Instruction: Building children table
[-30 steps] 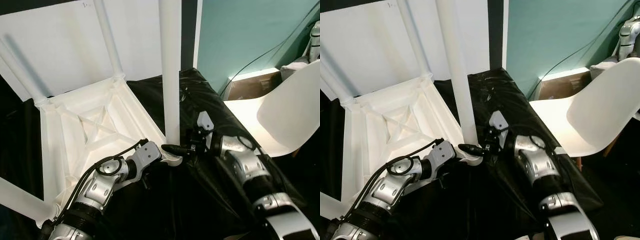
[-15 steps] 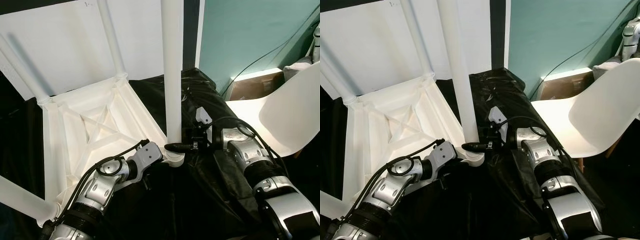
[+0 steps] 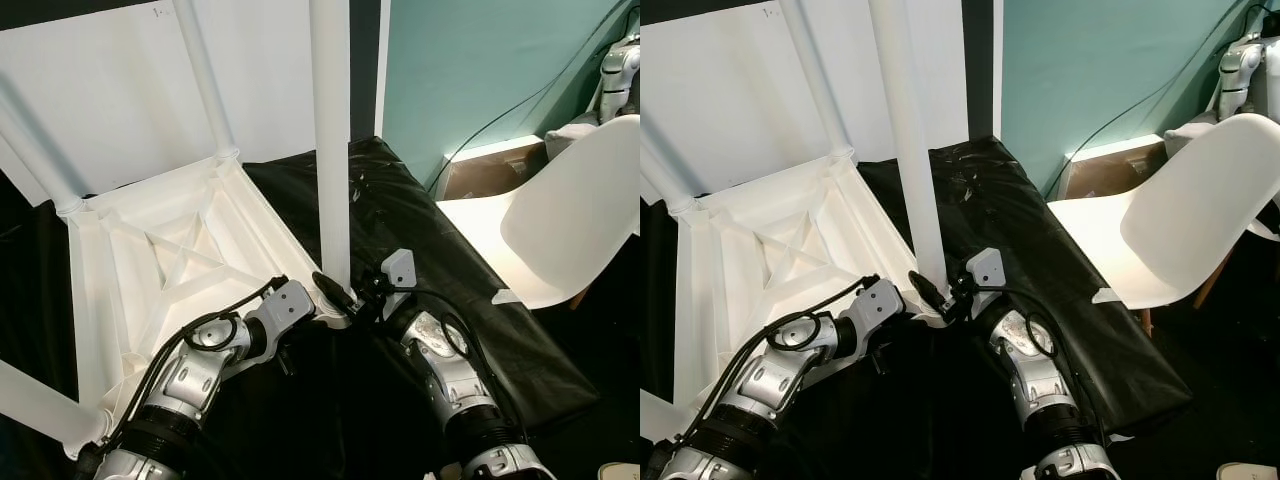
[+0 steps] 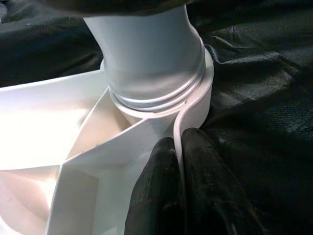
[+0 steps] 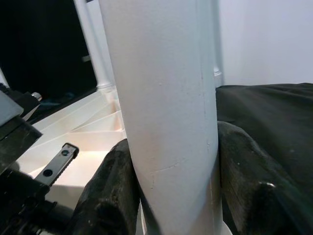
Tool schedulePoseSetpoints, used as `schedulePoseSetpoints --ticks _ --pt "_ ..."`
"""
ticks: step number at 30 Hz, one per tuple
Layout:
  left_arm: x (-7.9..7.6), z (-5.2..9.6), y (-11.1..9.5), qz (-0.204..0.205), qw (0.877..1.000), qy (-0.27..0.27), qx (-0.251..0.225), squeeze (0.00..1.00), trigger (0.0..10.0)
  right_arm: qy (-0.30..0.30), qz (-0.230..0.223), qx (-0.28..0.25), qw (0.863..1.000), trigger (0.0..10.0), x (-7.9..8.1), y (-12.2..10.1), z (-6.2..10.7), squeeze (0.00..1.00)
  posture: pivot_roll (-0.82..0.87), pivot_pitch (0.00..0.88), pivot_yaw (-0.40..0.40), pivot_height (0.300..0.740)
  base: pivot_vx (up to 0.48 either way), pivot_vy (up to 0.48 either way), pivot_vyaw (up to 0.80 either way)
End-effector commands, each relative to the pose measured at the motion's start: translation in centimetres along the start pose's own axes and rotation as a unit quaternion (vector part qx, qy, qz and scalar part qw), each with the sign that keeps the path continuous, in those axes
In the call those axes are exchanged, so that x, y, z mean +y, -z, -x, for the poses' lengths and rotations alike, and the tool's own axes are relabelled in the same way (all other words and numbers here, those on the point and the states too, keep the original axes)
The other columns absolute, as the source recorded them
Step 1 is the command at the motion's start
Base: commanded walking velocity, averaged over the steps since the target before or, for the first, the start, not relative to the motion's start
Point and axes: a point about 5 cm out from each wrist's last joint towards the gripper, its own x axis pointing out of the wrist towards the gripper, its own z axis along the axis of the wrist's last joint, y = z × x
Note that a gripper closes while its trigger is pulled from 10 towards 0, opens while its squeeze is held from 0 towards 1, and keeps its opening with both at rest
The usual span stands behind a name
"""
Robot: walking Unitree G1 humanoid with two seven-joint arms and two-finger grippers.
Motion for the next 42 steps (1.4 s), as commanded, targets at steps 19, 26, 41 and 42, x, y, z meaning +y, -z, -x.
schedulePoseSetpoints --ticks 19,26,41,42 --pt "-4.9 -2.1 4.7 0.095 0.989 0.099 0.051 0.0 10.0 -0.202 -0.008 0.051 0.978 10.0 -2.1 -1.3 -0.5 0.0 0.05 0.0 -0.016 0.74 0.0 0.0 0.0" --pt "-4.7 -2.4 4.6 0.101 0.99 0.087 0.044 0.0 10.0 -0.301 0.02 0.109 0.947 10.0 -4.0 -1.5 -0.4 0.0 0.08 0.0 -0.045 0.74 0.0 0.0 0.0" --pt "-4.7 -2.2 4.8 0.103 0.99 0.081 0.044 0.0 10.0 -0.303 -0.026 0.103 0.947 0.0 -3.3 -0.7 0.4 0.0 0.08 0.0 -0.048 0.74 0.0 0.0 0.0" --pt "-4.7 -2.2 4.8 0.103 0.99 0.081 0.044 0.0 10.0 -0.303 -0.026 0.103 0.947 0.0 -3.3 -0.7 0.4 0.0 0.08 0.0 -0.048 0.74 0.0 0.0 0.0"
